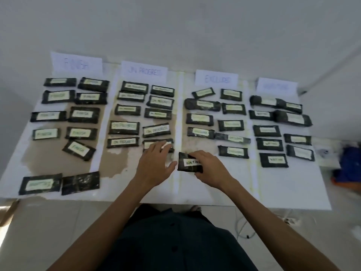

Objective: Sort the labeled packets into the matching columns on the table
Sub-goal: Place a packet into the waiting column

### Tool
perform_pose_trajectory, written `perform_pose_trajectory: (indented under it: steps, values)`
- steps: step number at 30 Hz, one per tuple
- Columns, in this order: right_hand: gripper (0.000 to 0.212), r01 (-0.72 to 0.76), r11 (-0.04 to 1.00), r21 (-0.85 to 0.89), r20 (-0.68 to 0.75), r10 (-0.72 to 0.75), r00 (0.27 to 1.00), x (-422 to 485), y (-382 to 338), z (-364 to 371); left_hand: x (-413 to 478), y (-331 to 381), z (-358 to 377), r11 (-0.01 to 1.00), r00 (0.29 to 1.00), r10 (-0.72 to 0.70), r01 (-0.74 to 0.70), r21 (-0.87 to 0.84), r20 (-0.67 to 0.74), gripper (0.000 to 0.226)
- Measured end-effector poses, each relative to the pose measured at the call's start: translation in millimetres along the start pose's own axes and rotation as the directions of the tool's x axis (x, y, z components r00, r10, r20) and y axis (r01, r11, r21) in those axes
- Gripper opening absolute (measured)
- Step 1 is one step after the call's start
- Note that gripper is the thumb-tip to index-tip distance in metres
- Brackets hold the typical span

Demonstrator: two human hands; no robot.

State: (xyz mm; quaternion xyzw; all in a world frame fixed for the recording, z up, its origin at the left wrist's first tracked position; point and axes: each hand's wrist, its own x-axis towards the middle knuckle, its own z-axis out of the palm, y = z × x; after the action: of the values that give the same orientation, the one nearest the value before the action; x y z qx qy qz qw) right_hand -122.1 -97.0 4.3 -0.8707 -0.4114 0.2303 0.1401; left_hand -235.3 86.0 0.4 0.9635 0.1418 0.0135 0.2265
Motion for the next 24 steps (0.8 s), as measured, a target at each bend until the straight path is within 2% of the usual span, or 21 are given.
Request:
perform_pose_trajectory:
  steps: [4,11,19,24]
  values:
    - [0.059,-0.043,0.999,0.033,-0.091,0.046,0.995,-32.6,48.1,-15.4,23.2,46.5,24.2,0.998,0.996,0.066,-0.064,-0.028,0.053,0.055]
    - [0.062,-0.155,0.985,0.073,-0.161,0.165,0.973,-85.7,136.3,-35.9,56.6,125.8,71.8,0.983,0.976,0.177,-0.168,-0.079,0.125,0.051]
    - [0.059,-0.286,0.953,0.096,-0.226,0.301,0.926,-142.4,253.1,-57.0,86.4,215.2,141.8,0.948,0.928,0.302,-0.267,-0.175,0.22,0.049]
    - [0.06,-0.351,0.935,0.059,-0.251,0.354,0.901,-161.6,319.2,-68.6,111.1,269.3,186.6,0.921,0.891,0.385,-0.354,-0.165,0.24,0.048]
